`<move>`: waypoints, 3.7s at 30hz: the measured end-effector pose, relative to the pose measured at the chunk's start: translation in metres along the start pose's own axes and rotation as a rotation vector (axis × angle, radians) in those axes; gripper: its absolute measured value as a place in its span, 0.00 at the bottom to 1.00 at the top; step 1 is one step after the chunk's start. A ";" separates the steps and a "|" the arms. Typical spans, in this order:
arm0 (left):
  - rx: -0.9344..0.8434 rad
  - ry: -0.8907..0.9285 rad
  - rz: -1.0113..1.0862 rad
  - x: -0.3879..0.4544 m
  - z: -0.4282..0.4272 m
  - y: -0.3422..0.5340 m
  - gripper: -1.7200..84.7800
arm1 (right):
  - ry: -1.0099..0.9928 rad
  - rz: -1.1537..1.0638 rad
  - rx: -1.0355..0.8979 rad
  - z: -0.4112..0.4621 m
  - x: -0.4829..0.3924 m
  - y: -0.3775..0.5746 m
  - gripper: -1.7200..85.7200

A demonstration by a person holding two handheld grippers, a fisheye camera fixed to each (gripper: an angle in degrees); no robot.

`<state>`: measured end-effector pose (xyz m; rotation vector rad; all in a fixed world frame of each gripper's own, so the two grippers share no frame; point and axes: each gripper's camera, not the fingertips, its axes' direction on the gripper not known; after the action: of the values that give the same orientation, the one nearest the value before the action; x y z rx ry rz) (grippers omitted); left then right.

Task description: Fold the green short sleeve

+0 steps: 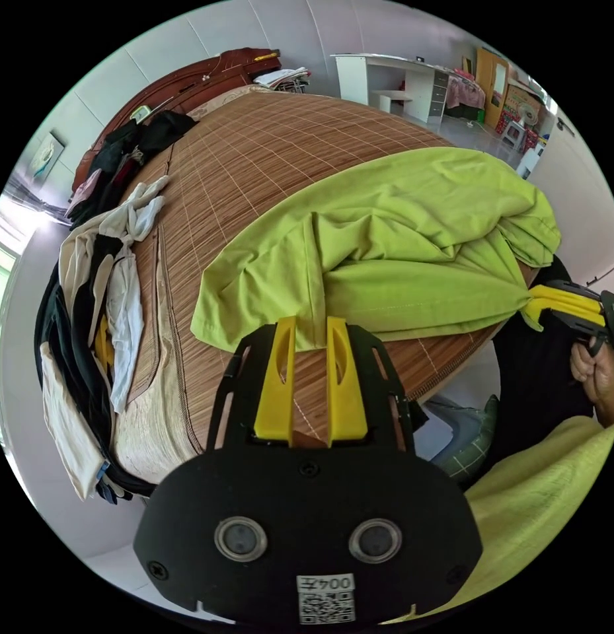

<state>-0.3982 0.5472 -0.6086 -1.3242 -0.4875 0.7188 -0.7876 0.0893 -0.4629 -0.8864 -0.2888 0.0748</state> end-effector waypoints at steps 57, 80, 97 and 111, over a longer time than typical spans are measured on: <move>1.740 0.663 -0.269 -0.264 -0.535 0.465 0.03 | -0.638 -0.382 1.250 -0.409 0.243 0.244 0.01; 1.076 0.802 -0.642 -0.365 -0.390 0.150 0.04 | -0.542 0.064 0.866 -0.205 0.333 0.057 0.01; 1.244 0.542 -0.397 -0.478 -0.501 -0.096 0.03 | -0.389 -0.071 0.928 -0.242 0.252 -0.214 0.01; 0.445 0.767 -0.618 -0.428 -0.054 -0.050 0.03 | -0.357 0.328 0.349 0.163 0.371 -0.082 0.01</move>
<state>-0.6491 0.1994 -0.5372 -0.8574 -0.0782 -0.2081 -0.4822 0.2280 -0.2220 -0.5612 -0.4444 0.5758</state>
